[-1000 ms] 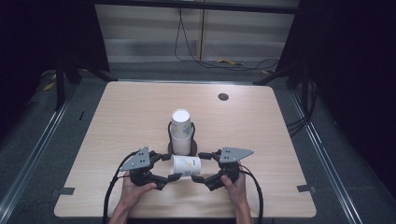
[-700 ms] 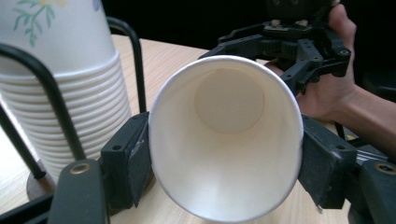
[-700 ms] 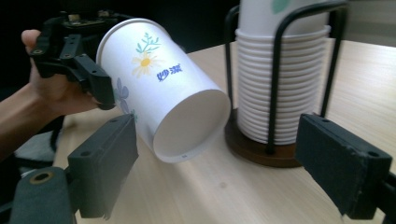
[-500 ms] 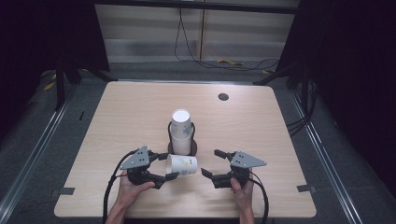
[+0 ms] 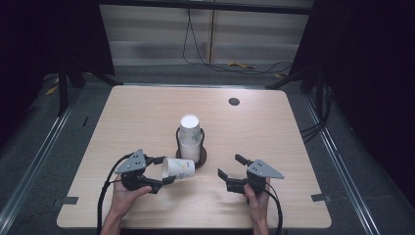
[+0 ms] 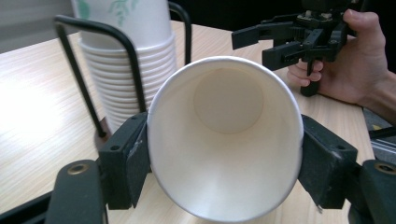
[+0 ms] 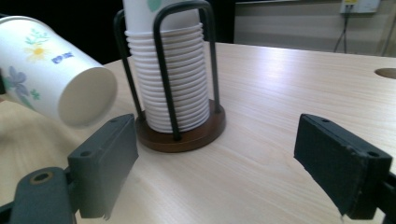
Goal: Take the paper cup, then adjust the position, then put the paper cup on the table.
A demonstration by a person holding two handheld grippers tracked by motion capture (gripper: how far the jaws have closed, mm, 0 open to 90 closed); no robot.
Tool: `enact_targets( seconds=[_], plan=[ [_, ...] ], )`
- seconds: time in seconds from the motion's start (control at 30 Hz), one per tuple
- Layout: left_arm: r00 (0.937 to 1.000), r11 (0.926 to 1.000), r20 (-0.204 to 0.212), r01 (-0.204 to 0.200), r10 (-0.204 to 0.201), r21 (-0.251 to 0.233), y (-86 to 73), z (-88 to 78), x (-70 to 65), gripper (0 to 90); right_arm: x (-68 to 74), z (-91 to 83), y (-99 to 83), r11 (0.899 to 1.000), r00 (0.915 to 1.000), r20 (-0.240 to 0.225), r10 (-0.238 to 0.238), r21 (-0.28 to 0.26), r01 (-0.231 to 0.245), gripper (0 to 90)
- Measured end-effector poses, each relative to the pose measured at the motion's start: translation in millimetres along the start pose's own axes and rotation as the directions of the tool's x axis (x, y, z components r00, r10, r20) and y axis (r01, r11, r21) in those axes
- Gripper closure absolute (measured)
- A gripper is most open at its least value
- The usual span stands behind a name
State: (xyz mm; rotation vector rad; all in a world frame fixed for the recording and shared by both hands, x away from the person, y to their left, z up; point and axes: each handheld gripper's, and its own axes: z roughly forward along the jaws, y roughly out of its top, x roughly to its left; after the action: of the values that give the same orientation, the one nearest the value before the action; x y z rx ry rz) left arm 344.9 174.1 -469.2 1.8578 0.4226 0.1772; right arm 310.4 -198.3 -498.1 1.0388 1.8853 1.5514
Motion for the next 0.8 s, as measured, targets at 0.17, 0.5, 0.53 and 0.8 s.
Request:
enact_targets(
  seconds=[0.17, 0.5, 0.53, 0.8],
  plan=[
    [0.9995, 0.9998, -0.029, 0.017, -0.016, 0.01, -0.4, -8.5, 7.5, 27.0, 0.9, 1.1, -1.0, 1.0, 0.9984, 0.056, -0.001, -0.007, 0.001, 12.8],
    [0.9943, 0.997, -0.096, 0.052, -0.046, 0.058, -5.4, -22.3, 20.5, 27.0, 1.0, -6.5, -5.3, 0.993, 0.9937, 0.109, -0.026, -0.109, 0.038, 12.5],
    [0.994, 0.9969, -0.098, 0.053, -0.047, 0.059, -5.7, -24.6, 22.7, 27.0, 1.9, -7.2, -5.7, 0.992, 0.9928, 0.117, -0.028, -0.117, 0.042, 12.5],
    [0.9816, 0.9917, -0.173, 0.096, -0.08, 0.086, -4.9, -38.6, 36.5, 26.6, 7.6, -15.1, -11.7, 0.973, 0.9854, 0.16, -0.059, -0.212, 0.093, 12.3]
  ],
)
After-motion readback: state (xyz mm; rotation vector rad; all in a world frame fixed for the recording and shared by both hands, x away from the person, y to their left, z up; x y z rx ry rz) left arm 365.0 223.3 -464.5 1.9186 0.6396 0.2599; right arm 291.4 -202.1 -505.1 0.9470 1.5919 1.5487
